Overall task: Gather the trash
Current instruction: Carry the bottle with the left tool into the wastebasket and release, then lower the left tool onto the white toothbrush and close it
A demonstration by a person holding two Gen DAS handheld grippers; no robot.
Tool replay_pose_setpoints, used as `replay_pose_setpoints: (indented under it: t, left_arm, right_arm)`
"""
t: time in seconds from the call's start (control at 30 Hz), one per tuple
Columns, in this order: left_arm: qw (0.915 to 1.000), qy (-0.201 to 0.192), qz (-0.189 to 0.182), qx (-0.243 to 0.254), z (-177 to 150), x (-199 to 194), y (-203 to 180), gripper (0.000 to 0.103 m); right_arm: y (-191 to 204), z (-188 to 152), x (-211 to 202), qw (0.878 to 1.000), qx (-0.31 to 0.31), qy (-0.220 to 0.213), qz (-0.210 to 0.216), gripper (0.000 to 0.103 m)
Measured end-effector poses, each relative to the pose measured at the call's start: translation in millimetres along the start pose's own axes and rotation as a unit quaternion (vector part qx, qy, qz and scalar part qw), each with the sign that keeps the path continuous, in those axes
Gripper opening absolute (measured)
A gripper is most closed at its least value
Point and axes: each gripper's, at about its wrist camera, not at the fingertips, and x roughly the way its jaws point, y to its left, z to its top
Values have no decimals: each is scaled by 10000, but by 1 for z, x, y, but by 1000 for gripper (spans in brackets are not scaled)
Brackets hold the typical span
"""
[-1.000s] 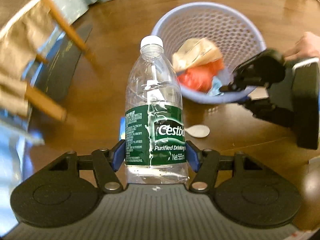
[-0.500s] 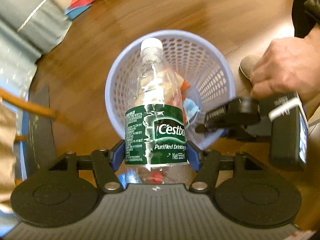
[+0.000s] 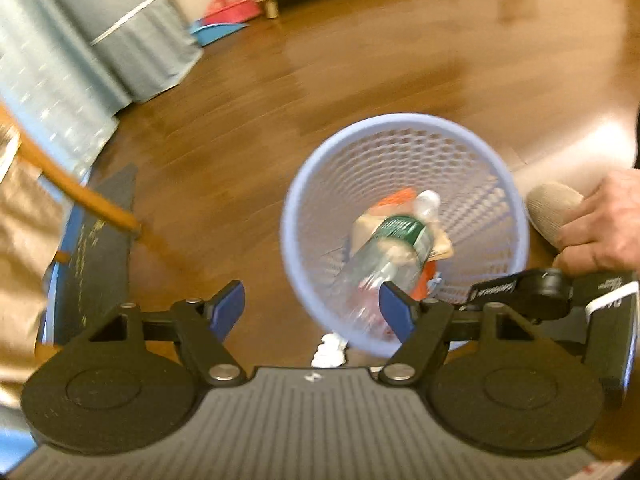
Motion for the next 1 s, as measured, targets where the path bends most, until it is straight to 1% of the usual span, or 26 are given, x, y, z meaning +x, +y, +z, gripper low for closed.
replay_pose_setpoints:
  t: [0.13,0.23,0.43,0.6,0.63,0.77,0.9,1.0]
  left_arm:
    - [9977,-35,149,-659,-27,-12,20,71]
    - [9937,43,330,-1070,-52,-18,32,70]
    - [9824,426,490,-1751,-108,-19,38,70]
    - [9718,577,587,-2210,-148,-11,30,70]
    - [9686,620,603,-2331,-156,-7,28,70]
    - [9608,831,592,-2579,-180,6,20,70]
    - [9561,918,553,-2729,-197,16,15,70]
    - [9535,980,613,-2785,-207,22,7,70]
  right_arm:
    - [-1,0,0,10000,0,7,-5,13]
    - [1,1,0,10000,-37,6,-6,13]
    - [1,0,0,10000,-28,32,-9,13]
    - [-1,1,1,10000,44,63,5,13]
    - [-2,2,1,10000,49,59,7,13]
    - [-1,3,2,10000,54,64,15,13]
    - [-1,3,2,10000,53,58,18,13]
    - [-1,3,3,10000,53,57,22,13]
